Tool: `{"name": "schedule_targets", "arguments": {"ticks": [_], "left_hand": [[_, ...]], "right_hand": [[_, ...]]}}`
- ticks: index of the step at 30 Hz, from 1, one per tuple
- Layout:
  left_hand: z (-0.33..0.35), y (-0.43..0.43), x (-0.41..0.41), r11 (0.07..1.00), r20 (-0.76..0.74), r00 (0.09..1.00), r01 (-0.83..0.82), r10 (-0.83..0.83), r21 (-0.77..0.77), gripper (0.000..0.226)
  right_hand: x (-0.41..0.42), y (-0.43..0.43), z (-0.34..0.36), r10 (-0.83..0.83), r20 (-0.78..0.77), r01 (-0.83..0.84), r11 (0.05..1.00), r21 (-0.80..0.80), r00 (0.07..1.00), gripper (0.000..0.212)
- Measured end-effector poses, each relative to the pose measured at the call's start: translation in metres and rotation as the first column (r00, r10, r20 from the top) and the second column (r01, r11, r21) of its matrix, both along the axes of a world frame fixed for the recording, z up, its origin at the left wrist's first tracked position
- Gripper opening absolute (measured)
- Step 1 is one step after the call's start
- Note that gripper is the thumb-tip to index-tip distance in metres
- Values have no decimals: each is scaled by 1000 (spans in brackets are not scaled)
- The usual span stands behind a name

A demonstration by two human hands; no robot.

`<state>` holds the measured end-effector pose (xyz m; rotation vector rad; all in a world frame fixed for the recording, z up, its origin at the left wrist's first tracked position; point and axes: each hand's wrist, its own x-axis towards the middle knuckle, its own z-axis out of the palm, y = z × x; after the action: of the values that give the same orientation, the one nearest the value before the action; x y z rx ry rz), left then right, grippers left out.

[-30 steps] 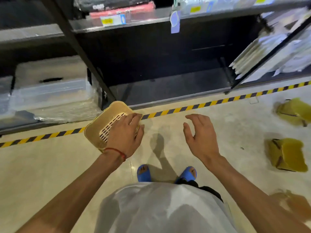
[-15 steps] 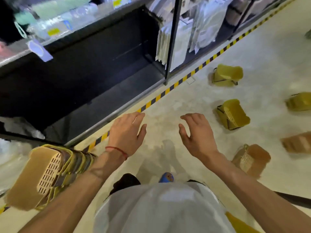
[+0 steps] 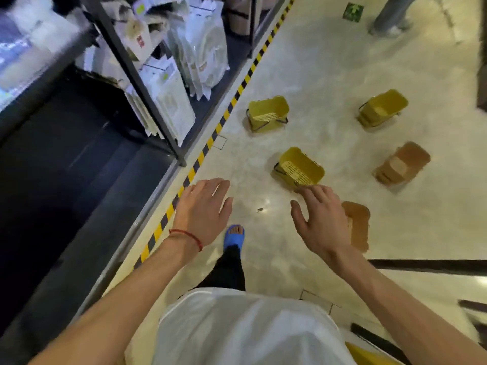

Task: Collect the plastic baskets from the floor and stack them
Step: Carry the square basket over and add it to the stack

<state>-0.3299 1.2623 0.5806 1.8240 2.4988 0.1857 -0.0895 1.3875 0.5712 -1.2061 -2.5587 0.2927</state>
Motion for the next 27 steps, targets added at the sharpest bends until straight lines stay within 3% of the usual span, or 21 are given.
{"name": "schedule_targets", "arguments": {"ticks": [12, 19, 27], "left_hand": [[-9, 254, -57, 902, -3, 902, 432, -432, 2, 38], [-35, 368, -37, 842, -4, 842, 538, -539, -46, 37], [-77, 490, 4, 810, 47, 813, 583, -581, -65, 33]], "right_hand": [[-20, 137, 4, -418, 99, 420, 907, -1, 903, 33], [-2, 207, -18, -567, 107, 569, 822, 8, 817, 24], [42, 320, -79, -589, 276, 638, 757, -141, 760, 40]]}}
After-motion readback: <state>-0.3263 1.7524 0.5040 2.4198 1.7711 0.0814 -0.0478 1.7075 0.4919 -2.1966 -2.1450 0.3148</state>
